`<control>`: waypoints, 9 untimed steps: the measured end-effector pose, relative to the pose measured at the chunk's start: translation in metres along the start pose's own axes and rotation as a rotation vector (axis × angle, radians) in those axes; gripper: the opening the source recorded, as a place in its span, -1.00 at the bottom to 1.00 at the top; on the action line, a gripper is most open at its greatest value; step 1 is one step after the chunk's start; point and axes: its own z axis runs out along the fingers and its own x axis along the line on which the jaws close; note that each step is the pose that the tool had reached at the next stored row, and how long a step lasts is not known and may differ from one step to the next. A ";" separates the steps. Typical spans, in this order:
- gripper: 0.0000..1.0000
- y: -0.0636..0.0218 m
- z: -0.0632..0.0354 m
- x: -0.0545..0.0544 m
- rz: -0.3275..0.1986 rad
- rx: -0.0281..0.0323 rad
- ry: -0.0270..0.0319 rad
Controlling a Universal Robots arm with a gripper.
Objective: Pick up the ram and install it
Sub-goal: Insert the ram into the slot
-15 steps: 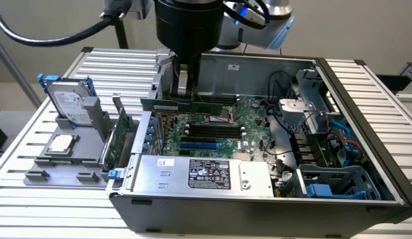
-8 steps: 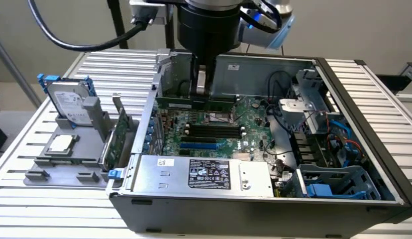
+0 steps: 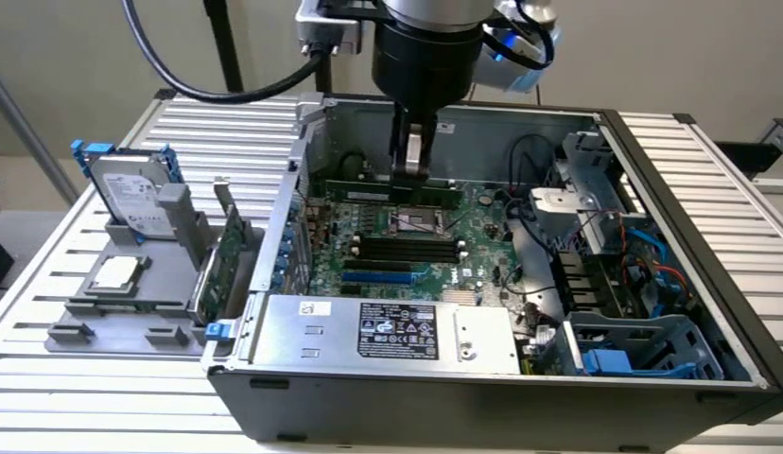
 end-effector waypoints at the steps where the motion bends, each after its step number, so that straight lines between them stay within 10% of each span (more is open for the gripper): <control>1: -1.00 -0.0026 0.0019 -0.003 0.000 -0.0001 -0.0001; 9: -1.00 -0.0152 0.0182 -0.037 0.000 0.0000 0.0007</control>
